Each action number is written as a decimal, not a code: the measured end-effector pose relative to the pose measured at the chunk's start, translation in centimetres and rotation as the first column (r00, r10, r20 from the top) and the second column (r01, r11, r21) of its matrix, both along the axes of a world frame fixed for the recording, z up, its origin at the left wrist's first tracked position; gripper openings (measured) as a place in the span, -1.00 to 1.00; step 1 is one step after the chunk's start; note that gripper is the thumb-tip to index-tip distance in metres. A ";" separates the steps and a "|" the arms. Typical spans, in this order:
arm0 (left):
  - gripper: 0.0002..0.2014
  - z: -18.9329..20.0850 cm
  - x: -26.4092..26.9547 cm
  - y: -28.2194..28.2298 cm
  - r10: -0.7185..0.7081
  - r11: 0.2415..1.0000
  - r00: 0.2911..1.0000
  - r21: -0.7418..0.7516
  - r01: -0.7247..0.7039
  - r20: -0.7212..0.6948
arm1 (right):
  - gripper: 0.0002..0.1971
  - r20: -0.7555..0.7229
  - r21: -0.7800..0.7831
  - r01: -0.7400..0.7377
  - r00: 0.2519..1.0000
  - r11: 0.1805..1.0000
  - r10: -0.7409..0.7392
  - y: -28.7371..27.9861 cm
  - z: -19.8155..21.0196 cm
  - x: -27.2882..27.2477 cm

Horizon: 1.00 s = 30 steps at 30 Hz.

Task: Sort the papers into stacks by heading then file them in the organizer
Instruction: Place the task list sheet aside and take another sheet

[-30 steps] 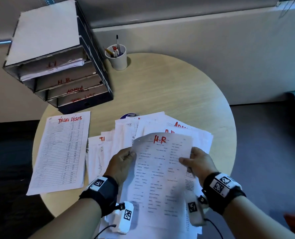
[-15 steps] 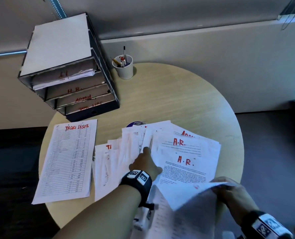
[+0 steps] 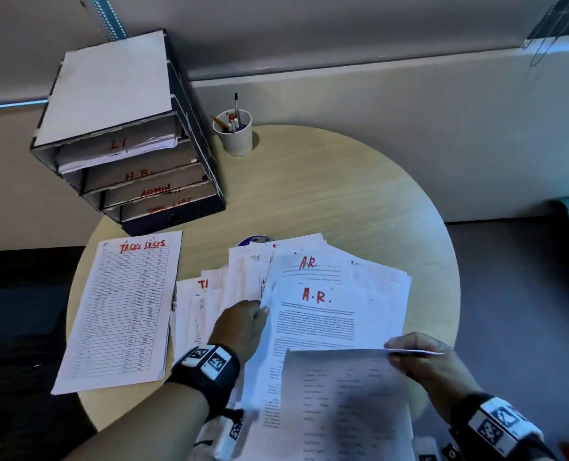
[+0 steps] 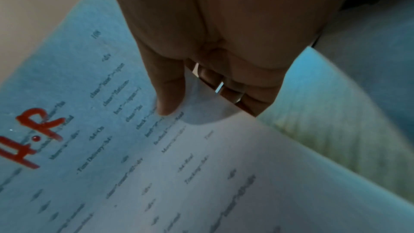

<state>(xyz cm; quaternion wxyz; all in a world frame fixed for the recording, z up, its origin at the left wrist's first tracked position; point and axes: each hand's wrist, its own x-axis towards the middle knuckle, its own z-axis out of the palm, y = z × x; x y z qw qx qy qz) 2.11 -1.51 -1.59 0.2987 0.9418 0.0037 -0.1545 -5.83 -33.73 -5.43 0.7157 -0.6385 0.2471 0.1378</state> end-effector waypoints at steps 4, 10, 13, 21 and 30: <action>-0.77 0.1 -1.0 1.1 0.201 0.962 0.975 -0.208 -0.177 0.097 | -0.75 0.062 0.003 -0.006 0.998 1.000 0.006 0.7 -0.1 1.6; -0.91 1.9 -0.8 1.4 0.439 0.665 0.873 -0.576 -0.476 -0.214 | -0.83 0.115 0.013 -0.115 0.987 0.993 0.112 2.5 0.1 4.5; -0.92 2.3 -0.4 1.5 0.421 0.651 0.866 -0.575 -0.495 -0.269 | -0.83 0.091 0.028 -0.067 0.994 0.997 0.064 3.9 0.6 5.3; -0.76 0.4 -1.4 1.4 0.324 0.716 0.901 -0.549 -0.432 -0.287 | -0.77 0.203 -0.150 0.058 0.979 0.987 -0.026 0.0 1.7 2.3; -0.82 0.1 -4.2 -4.8 -0.184 0.734 0.911 -0.668 -0.123 -0.370 | -0.45 -0.005 0.236 0.194 0.980 0.952 -0.198 -2.0 1.4 -1.8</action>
